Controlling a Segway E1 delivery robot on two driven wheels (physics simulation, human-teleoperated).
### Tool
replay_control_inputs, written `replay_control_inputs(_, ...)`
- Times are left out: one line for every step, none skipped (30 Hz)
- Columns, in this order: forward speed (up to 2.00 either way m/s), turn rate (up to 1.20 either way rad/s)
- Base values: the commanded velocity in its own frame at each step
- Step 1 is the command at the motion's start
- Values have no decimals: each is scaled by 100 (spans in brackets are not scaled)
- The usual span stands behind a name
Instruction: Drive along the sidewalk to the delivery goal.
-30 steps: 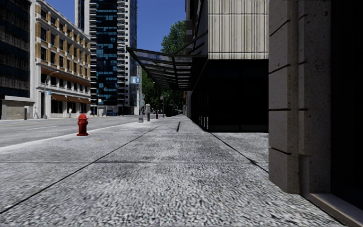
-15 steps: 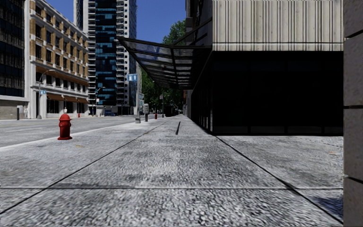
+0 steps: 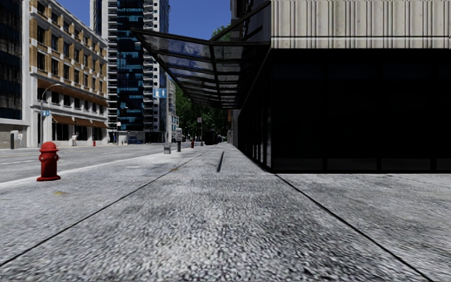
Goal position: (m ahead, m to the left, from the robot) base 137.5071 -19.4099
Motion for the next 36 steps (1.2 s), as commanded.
replay_control_inputs(200, 0)
replay_control_inputs(200, 0)
replay_control_inputs(200, 0)
replay_control_inputs(200, 0)
replay_control_inputs(200, 0)
replay_control_inputs(200, 0)
replay_control_inputs(200, 0)
replay_control_inputs(200, 0)
replay_control_inputs(200, 0)
replay_control_inputs(200, 0)
replay_control_inputs(200, 0)
replay_control_inputs(200, 0)
replay_control_inputs(200, 0)
replay_control_inputs(200, 0)
replay_control_inputs(200, 0)
replay_control_inputs(200, 0)
replay_control_inputs(200, 0)
replay_control_inputs(200, 0)
replay_control_inputs(200, 0)
replay_control_inputs(200, 0)
replay_control_inputs(200, 0)
replay_control_inputs(200, 0)
replay_control_inputs(200, 0)
replay_control_inputs(200, 0)
replay_control_inputs(200, 0)
replay_control_inputs(200, 0)
replay_control_inputs(200, 0)
replay_control_inputs(200, 0)
replay_control_inputs(200, 0)
replay_control_inputs(200, 0)
replay_control_inputs(200, 0)
replay_control_inputs(200, 0)
replay_control_inputs(200, 0)
replay_control_inputs(200, 0)
replay_control_inputs(200, 0)
replay_control_inputs(200, 0)
